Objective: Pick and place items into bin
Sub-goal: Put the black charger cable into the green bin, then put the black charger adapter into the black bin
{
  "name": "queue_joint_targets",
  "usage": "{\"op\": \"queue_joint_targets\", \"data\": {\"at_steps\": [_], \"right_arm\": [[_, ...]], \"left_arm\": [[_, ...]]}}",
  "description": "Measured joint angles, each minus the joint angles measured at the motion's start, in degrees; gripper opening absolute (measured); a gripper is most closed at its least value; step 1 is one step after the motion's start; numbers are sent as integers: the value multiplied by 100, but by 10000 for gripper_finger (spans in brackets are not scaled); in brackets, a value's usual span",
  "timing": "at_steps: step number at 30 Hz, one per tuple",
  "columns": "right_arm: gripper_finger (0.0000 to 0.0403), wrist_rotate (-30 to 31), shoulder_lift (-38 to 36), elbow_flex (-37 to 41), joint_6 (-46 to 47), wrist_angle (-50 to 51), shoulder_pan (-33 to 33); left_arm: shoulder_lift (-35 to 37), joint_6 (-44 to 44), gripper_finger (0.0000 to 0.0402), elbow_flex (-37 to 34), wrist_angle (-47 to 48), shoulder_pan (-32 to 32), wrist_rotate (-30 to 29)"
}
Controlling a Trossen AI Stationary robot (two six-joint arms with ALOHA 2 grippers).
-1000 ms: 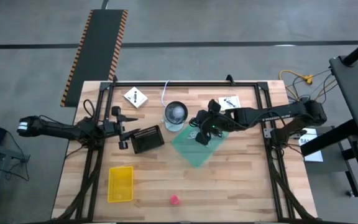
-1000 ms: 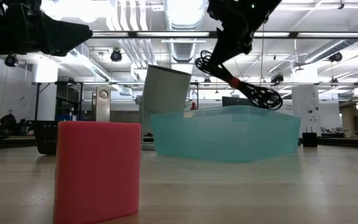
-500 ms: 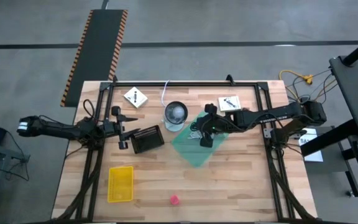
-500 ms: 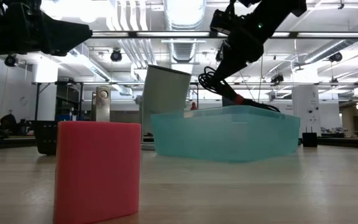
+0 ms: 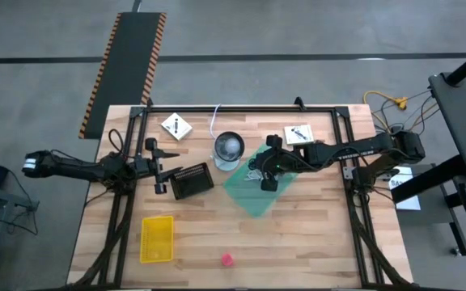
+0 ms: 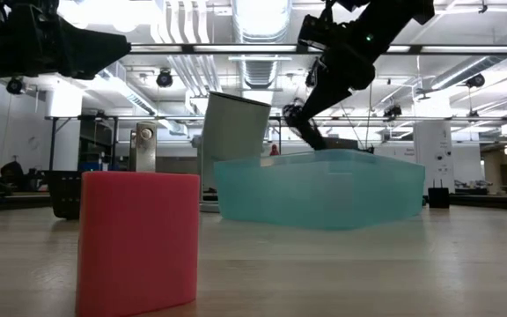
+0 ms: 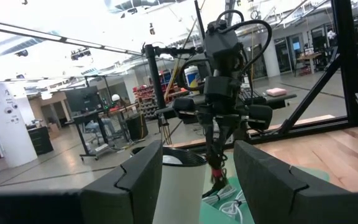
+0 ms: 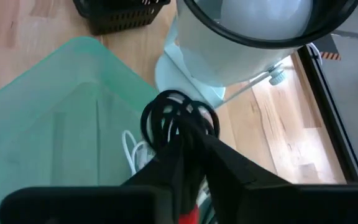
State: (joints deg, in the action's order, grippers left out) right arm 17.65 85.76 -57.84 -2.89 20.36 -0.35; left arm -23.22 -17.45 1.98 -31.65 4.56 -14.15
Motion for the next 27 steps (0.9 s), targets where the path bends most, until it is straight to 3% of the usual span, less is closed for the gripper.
{"op": "queue_joint_targets", "data": {"at_steps": [12,27], "right_arm": [[131,35,-2,0,366,29,-1],[151,337,-387,98,954,381,304]], "left_arm": [[0,2,183,0,1,0,2],[1,2,183,0,1,2,1]]}}
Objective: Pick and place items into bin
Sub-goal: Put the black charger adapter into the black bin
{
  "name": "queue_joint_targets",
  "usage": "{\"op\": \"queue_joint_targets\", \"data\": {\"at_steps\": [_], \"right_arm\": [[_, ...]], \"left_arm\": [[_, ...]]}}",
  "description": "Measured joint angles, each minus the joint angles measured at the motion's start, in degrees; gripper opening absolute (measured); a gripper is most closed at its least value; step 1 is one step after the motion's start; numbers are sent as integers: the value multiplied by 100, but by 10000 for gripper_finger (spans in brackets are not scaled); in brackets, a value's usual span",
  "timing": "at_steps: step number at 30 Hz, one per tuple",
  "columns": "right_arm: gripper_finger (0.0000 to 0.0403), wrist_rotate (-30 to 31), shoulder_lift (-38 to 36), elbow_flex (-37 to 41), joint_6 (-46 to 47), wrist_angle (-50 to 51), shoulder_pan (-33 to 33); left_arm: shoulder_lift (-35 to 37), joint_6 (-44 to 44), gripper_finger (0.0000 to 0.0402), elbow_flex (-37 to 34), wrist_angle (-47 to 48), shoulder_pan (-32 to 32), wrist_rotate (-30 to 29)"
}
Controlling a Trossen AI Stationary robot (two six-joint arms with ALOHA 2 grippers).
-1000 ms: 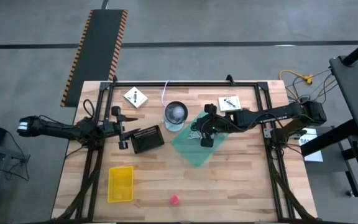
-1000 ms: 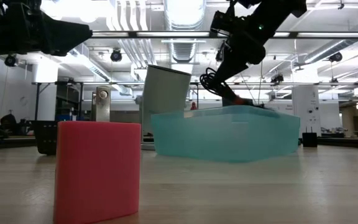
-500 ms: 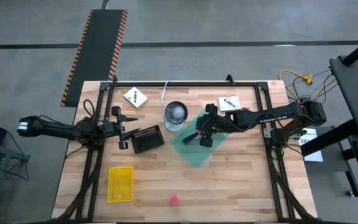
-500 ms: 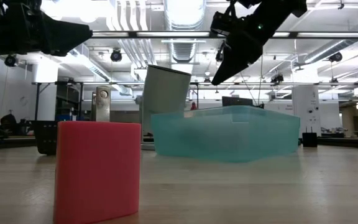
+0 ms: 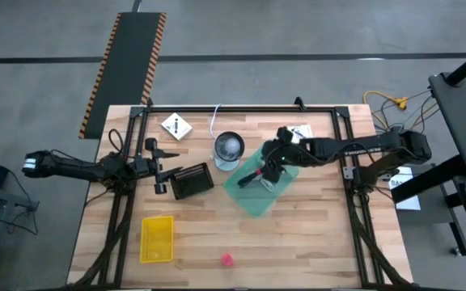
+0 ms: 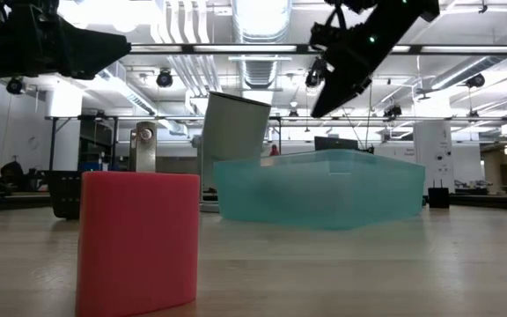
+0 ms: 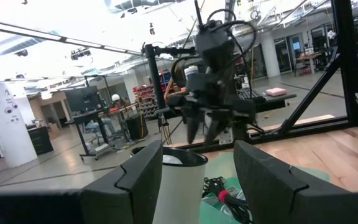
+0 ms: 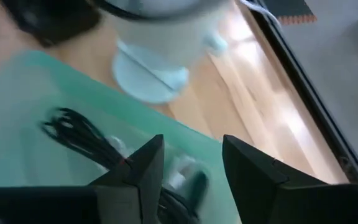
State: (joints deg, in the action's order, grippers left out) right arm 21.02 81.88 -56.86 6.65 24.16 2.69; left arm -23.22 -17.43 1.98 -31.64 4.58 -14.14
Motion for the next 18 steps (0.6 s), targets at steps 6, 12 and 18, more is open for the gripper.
{"op": "queue_joint_targets", "data": {"at_steps": [6,12,18], "right_arm": [[182,-5,-495,561,204,273,409],[220,66,-1066,1372,1030,325,942],[245,818,-1559,2046,2464,637,1399]], "left_arm": [[-1,1,183,0,0,0,-1],[-1,1,183,0,-2,0,-1],[-1,0,183,0,-2,0,-1]]}}
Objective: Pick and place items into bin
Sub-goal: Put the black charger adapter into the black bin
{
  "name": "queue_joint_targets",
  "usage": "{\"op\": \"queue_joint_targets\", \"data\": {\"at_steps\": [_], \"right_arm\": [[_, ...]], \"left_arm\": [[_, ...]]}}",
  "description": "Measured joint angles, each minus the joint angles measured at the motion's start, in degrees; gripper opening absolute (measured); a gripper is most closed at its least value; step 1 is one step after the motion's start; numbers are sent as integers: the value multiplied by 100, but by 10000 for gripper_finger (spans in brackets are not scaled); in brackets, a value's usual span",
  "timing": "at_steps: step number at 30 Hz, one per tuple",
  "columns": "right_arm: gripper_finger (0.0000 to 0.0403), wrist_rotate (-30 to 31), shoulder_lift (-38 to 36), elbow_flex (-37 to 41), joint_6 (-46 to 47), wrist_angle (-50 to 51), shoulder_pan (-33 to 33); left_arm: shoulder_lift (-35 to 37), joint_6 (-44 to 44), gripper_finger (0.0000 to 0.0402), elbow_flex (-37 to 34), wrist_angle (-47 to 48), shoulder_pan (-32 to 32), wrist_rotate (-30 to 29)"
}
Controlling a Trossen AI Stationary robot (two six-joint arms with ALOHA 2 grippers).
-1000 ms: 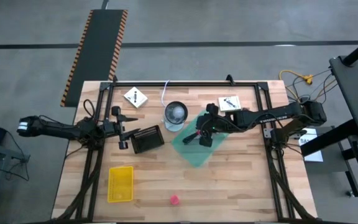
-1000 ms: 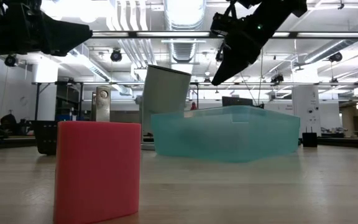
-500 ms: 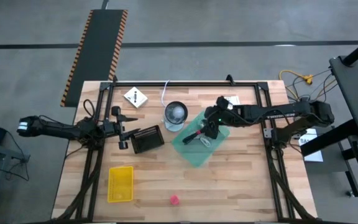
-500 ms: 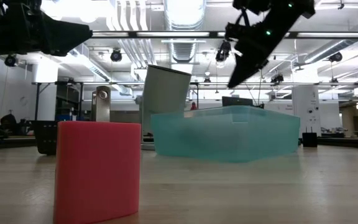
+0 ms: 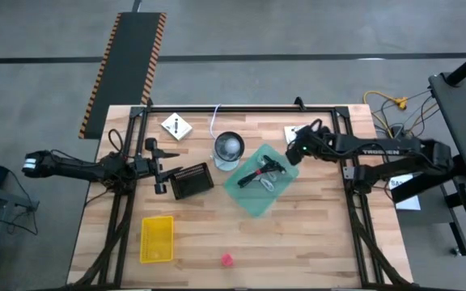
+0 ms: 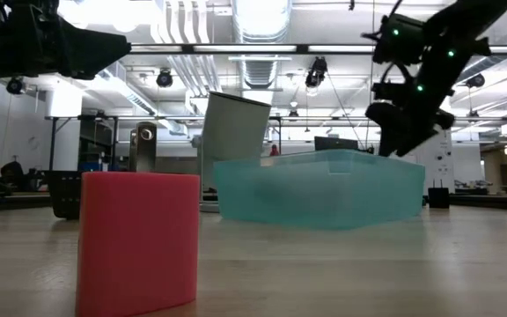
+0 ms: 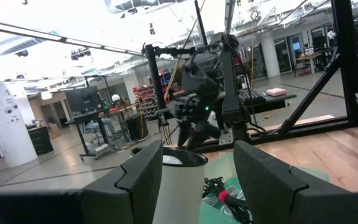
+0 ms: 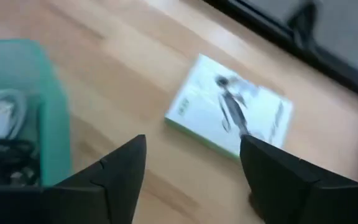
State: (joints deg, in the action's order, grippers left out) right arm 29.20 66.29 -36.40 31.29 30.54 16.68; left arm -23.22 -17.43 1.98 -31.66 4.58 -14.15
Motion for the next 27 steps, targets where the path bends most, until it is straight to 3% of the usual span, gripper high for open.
{"op": "queue_joint_targets", "data": {"at_steps": [14,21,27], "right_arm": [[263,464,-249,505,2419,853,348],[263,585,-248,755,2739,718,348],[260,1151,-248,980,3257,718,353]], "left_arm": [[0,0,183,0,1,0,0],[0,0,183,0,2,-2,0],[0,0,183,0,2,-1,0]]}}
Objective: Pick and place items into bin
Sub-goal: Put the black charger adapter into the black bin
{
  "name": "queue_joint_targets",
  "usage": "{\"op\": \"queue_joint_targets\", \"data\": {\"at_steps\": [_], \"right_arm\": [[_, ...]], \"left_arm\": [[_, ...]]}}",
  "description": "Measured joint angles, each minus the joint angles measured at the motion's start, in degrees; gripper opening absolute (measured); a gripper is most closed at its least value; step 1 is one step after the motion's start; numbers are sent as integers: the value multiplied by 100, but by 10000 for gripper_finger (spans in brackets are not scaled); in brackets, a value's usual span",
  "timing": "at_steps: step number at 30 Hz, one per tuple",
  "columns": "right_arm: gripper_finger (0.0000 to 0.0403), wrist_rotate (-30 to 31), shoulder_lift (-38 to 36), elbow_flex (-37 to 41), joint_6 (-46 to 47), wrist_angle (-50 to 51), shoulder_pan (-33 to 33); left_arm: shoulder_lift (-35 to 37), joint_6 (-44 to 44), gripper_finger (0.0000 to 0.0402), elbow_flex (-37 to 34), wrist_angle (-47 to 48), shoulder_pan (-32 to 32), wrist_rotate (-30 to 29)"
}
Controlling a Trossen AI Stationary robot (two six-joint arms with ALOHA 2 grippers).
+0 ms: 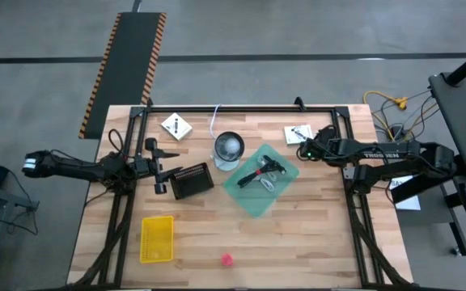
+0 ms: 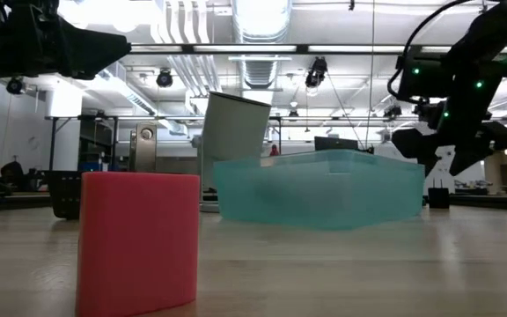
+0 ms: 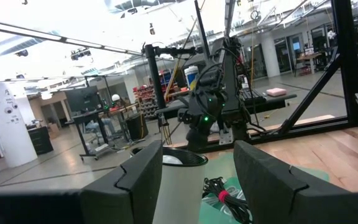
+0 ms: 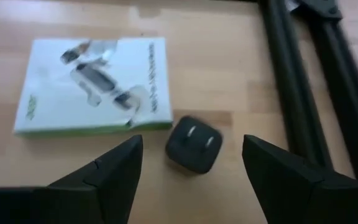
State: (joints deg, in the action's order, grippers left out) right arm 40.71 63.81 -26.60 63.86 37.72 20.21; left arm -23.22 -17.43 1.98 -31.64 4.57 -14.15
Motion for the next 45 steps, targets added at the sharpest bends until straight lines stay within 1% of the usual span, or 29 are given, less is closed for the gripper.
{"op": "queue_joint_targets", "data": {"at_steps": [7,15,22,26,30,35,39,45], "right_arm": [[259,237,0,127,138,-205,0],[254,297,2,669,179,-1267,-4],[251,303,2,1023,360,-1466,-4],[241,450,4,1193,475,-1726,-1],[233,495,4,1256,470,-1929,0],[226,626,4,1258,448,-1957,8],[224,735,4,1247,326,-2018,54],[224,732,4,1262,344,-2098,122]], "left_arm": [[0,0,183,0,0,1,0],[0,2,183,0,0,-1,0],[0,1,183,0,0,-1,0],[0,0,183,0,0,0,0],[0,0,183,0,0,-2,0],[0,2,183,0,0,0,0],[0,2,183,0,0,0,0],[0,2,183,0,0,1,0]]}}
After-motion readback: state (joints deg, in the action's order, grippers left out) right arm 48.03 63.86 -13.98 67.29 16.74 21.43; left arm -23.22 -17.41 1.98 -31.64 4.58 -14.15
